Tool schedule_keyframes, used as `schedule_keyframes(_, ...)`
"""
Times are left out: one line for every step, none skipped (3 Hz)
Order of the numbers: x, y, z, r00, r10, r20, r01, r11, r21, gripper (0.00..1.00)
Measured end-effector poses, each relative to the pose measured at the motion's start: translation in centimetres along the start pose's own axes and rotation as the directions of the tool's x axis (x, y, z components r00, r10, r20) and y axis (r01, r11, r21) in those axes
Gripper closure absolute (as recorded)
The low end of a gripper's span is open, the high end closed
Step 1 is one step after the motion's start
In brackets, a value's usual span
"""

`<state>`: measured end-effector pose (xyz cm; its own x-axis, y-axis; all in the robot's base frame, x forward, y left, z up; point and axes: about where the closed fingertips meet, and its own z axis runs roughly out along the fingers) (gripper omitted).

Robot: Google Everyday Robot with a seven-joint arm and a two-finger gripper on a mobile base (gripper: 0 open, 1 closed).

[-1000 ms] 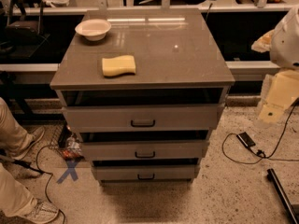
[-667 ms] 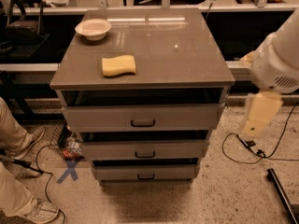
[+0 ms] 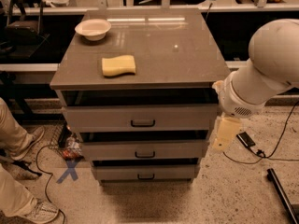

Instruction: Open top drawer

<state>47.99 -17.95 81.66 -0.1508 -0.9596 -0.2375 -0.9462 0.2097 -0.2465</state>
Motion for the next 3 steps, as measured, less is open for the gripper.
schedule_keyframes(0.0, 0.0, 0.0, 1.0, 0.0, 0.0, 0.0, 1.0, 0.0, 0.0)
schedule_keyframes(0.0, -0.2, 2.6, 0.997, -0.077, -0.027, 0.077, 0.997, 0.009, 0.0)
schedule_keyframes(-0.2, -1.1, 6.7, 0.981, -0.185, -0.062, 0.187, 0.9821, 0.022, 0.0)
